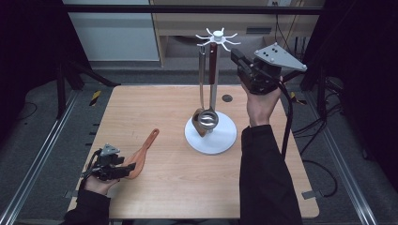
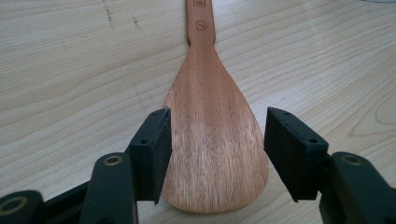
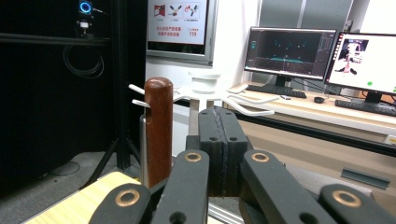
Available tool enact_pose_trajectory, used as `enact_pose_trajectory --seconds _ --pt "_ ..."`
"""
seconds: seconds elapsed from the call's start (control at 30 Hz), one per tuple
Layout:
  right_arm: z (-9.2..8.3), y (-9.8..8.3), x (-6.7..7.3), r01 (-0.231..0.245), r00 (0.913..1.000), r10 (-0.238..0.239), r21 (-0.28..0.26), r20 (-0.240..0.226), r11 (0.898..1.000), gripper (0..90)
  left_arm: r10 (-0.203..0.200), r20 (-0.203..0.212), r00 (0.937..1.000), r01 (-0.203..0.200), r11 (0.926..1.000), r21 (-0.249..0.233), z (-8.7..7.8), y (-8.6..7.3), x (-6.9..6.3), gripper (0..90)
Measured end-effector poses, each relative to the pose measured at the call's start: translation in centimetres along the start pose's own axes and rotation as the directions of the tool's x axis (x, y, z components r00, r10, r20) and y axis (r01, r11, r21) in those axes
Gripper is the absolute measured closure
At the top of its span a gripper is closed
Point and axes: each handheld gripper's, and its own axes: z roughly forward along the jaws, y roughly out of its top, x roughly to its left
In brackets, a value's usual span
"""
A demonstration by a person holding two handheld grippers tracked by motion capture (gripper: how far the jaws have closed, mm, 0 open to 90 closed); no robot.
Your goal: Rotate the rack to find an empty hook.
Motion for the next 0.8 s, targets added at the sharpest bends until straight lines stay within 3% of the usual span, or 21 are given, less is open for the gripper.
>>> enact_pose_trajectory --seconds 0.8 --pt "0.7 -0.3 1.4 -0.003 0.9992 0.003 -0.003 -0.041 1.000 90.0 0.000 0.000 1.0000 0.000 1.0000 -0.001 0.0 0.0 0.0 41.5"
